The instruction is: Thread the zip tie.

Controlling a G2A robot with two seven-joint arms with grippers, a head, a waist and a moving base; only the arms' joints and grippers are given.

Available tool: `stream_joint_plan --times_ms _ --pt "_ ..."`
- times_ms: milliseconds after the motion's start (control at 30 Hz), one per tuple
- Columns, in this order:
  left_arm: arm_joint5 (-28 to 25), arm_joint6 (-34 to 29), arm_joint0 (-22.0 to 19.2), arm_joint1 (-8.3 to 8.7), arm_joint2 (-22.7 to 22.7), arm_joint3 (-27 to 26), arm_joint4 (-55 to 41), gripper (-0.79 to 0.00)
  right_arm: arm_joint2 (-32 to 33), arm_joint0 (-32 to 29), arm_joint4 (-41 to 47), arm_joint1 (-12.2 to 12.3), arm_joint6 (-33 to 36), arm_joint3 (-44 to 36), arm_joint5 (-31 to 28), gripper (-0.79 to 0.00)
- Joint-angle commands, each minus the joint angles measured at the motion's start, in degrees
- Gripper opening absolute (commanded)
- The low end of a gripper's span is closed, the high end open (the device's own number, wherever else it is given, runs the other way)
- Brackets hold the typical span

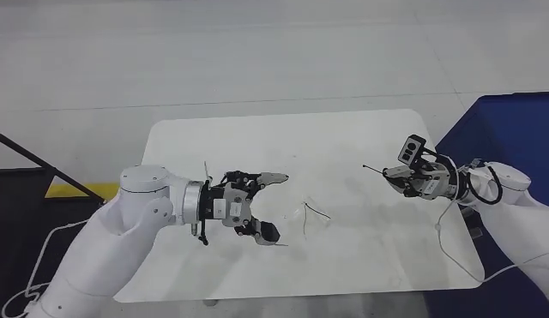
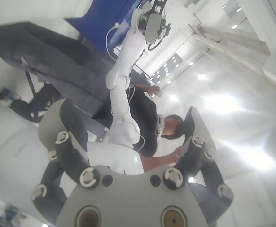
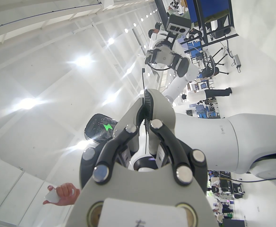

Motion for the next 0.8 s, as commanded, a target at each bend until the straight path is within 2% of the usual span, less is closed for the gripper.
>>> stream_joint_plan --times_ms 0,67,433,467,500,567,600,633,667,700,733,767 --pt "3.0 -0.6 0.7 -0.16 0.2 0.2 -4.9 0.0 0.0 0.0 0.0 0.0 0.0 0.0 0.0 -0.785" --pt "3.9 -1.8 1.1 -0.34 0.7 0.3 -7.6 0.0 0.0 0.0 0.0 0.0 0.0 0.0 0.0 -0.785" --pt "3.9 -0.9 1.4 -0.33 1.1 0.1 -7.0 0.0 0.0 0.0 0.0 0.0 0.0 0.0 0.0 -0.785" --pt "3.4 2.8 1.3 -0.27 1.0 1.0 -5.2 0.0 0.0 0.0 0.0 0.0 0.0 0.0 0.0 -0.785" --pt "2.7 9.8 1.7 -0.34 0.6 2.6 -3.8 0.0 0.0 0.0 0.0 0.0 0.0 0.0 0.0 -0.785" --pt "3.2 26.9 2.3 -1.24 0.5 4.9 -8.9 0.0 0.0 0.0 0.0 0.0 0.0 0.0 0.0 -0.785" --pt "1.4 37.3 2.6 -1.88 0.7 5.0 -12.2 0.0 0.0 0.0 0.0 0.0 0.0 0.0 0.0 -0.785" --pt "0.0 44.8 3.1 -2.35 1.1 4.9 -14.9 0.0 0.0 0.0 0.0 0.0 0.0 0.0 0.0 -0.785" --pt "-4.2 58.6 3.3 -3.28 2.0 2.2 -20.3 0.0 0.0 0.0 0.0 0.0 0.0 0.0 0.0 -0.785" --pt "-6.6 67.3 3.5 -3.82 2.8 -0.2 -23.9 0.0 0.0 0.0 0.0 0.0 0.0 0.0 0.0 -0.785" --pt "-7.9 72.2 3.7 -4.13 3.4 -1.5 -26.8 0.0 0.0 0.0 0.0 0.0 0.0 0.0 0.0 -0.785" --pt "-9.5 80.1 3.7 -4.55 4.0 -4.4 -32.2 0.0 0.0 0.0 0.0 0.0 0.0 0.0 0.0 -0.785"
